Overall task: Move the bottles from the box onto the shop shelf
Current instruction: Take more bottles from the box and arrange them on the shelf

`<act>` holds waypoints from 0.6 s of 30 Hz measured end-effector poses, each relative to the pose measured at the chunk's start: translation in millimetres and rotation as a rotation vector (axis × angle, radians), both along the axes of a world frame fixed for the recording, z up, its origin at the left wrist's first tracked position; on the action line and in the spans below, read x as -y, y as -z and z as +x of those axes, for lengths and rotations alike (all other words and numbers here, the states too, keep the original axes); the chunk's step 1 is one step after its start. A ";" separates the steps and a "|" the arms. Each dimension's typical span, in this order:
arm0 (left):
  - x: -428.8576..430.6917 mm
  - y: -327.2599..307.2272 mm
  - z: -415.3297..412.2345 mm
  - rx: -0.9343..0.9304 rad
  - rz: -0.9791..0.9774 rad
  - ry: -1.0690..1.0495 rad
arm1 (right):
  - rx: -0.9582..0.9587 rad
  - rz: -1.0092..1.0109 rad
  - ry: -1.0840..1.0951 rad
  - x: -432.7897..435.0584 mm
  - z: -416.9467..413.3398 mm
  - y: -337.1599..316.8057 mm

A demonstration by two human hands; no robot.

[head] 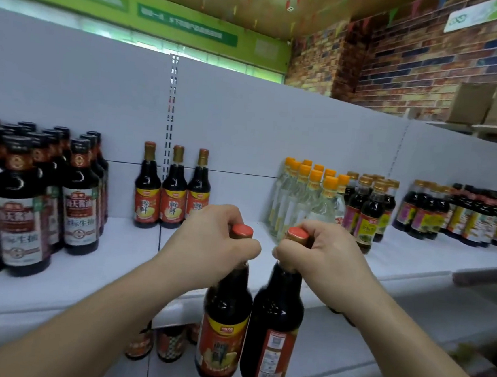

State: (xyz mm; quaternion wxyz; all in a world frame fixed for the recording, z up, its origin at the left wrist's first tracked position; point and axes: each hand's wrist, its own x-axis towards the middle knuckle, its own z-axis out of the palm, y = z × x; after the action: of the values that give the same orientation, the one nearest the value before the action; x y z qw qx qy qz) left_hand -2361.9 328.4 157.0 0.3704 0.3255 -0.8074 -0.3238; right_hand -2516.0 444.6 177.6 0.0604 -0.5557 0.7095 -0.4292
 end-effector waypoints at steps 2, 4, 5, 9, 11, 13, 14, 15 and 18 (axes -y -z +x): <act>0.0 -7.8 7.0 0.005 -0.026 -0.032 | -0.002 0.001 -0.027 4.9 3.0 -5.7; -0.2 -15.0 12.5 0.020 -0.039 -0.045 | 0.002 0.005 -0.043 9.7 6.1 -11.9; 0.6 -18.4 15.6 0.027 -0.046 -0.055 | 0.005 0.006 -0.057 12.7 8.1 -15.0; 6.1 -30.8 28.4 0.018 -0.054 -0.091 | 0.018 0.002 -0.120 26.1 16.8 -26.7; 9.4 -36.0 34.6 0.017 -0.049 -0.110 | 0.021 0.000 -0.143 34.2 21.0 -32.0; 12.3 -41.0 40.8 0.015 -0.061 -0.138 | 0.027 -0.002 -0.156 42.1 25.5 -37.1; 13.8 -43.4 43.9 0.011 -0.064 -0.148 | 0.026 -0.003 -0.163 46.2 27.6 -39.5; 15.9 -45.9 46.7 0.009 -0.067 -0.159 | 0.026 -0.003 -0.173 50.9 30.0 -41.9; 23.7 -52.5 54.6 0.007 -0.061 -0.182 | 0.014 0.005 -0.192 65.8 37.3 -48.0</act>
State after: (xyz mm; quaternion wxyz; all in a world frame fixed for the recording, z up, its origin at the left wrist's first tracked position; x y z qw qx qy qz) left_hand -2307.4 304.6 209.6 0.4051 0.3873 -0.7854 -0.2627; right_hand -2478.8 378.8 225.7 0.1079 -0.6180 0.6536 -0.4234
